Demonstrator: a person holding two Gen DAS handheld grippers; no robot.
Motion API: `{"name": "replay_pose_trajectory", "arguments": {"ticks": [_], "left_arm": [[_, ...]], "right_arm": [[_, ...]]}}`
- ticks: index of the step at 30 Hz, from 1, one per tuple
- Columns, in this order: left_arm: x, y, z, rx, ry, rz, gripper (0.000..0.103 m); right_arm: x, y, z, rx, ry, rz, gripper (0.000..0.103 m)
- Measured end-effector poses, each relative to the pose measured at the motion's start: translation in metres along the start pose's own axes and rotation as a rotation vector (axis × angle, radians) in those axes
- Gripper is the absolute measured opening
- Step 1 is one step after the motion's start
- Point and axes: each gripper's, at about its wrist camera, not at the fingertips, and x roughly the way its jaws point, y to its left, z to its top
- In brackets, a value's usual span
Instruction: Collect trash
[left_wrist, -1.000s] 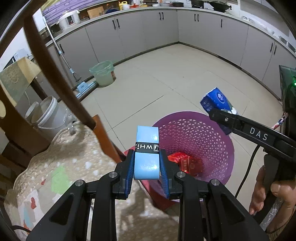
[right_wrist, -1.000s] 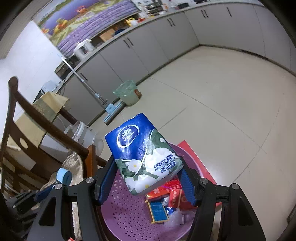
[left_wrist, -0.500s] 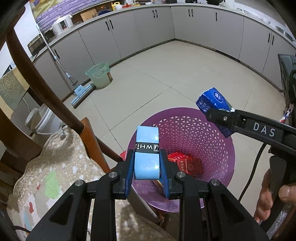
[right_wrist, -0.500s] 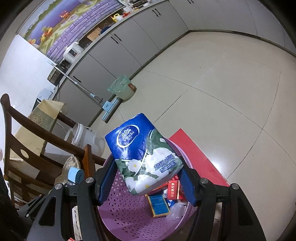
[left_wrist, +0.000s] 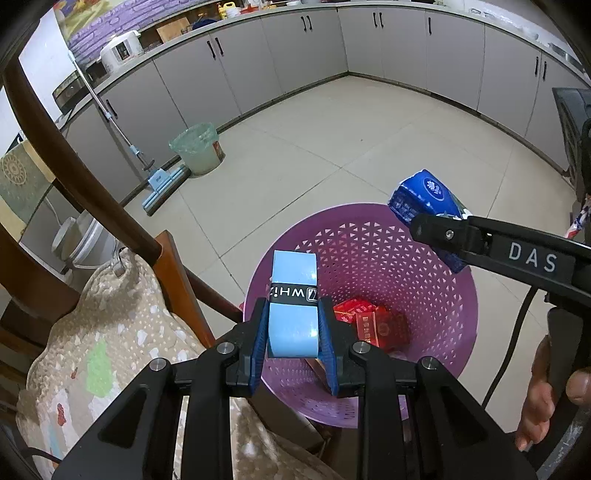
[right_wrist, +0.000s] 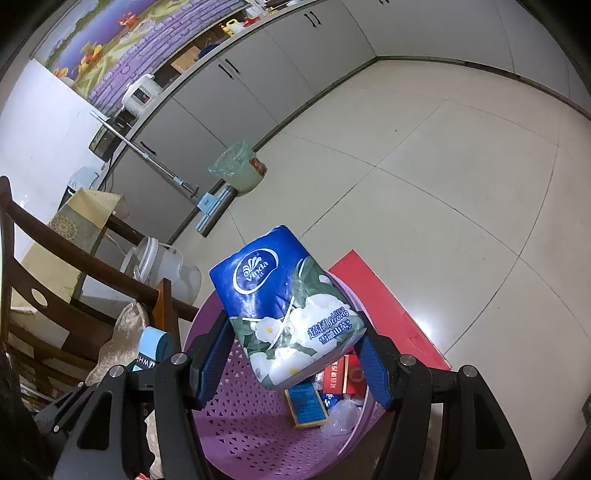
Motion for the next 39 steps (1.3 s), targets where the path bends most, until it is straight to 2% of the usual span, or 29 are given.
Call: {"name": "replay_pose_trajectory", "arguments": {"ticks": [5,6,7,9,11,19,26,28,31,34,36,39], "left_arm": [[0.005,0.002,0.0,-0.006,0.011,-0.008,0.025],[0.006,0.002,0.0,-0.004,0.015,-0.012,0.028],[0.005,0.002,0.0,-0.003,0.015,-0.016,0.033],[0.004,0.004,-0.001,-0.007,0.001,-0.021,0.059],[0.0,0.005,-0.001,-0.015,-0.021,-0.018,0.064],[-0.005,0.005,-0.008,-0.01,-0.015,-0.02,0.064],[-0.029,0.028,-0.022,-0.091,-0.034,-0.018,0.064],[-0.044,0.037,-0.028,-0.124,-0.054,-0.012,0.065],[-0.067,0.052,-0.039,-0.169,-0.096,0.01,0.076],[-0.1,0.069,-0.051,-0.194,-0.177,0.074,0.081],[-0.129,0.083,-0.062,-0.196,-0.246,0.136,0.088],[-0.166,0.101,-0.077,-0.23,-0.328,0.16,0.098]], "right_arm": [[0.005,0.003,0.0,-0.008,0.009,-0.007,0.069],[0.005,0.002,0.0,-0.01,0.01,-0.008,0.07],[0.006,0.003,0.001,-0.013,0.012,-0.013,0.07],[0.007,0.004,0.0,-0.015,0.013,-0.016,0.07],[0.007,0.002,0.0,-0.016,0.014,-0.015,0.071],[0.006,0.004,-0.002,-0.023,0.001,-0.021,0.073],[-0.002,0.006,-0.002,-0.036,-0.05,-0.03,0.073],[-0.007,0.008,-0.002,-0.05,-0.082,-0.039,0.073],[-0.014,0.011,-0.005,-0.069,-0.131,-0.05,0.074],[-0.02,0.014,-0.012,-0.083,-0.173,-0.08,0.074],[-0.027,0.014,-0.023,-0.08,-0.205,-0.108,0.074],[-0.042,0.016,-0.041,-0.065,-0.256,-0.157,0.074]]}}
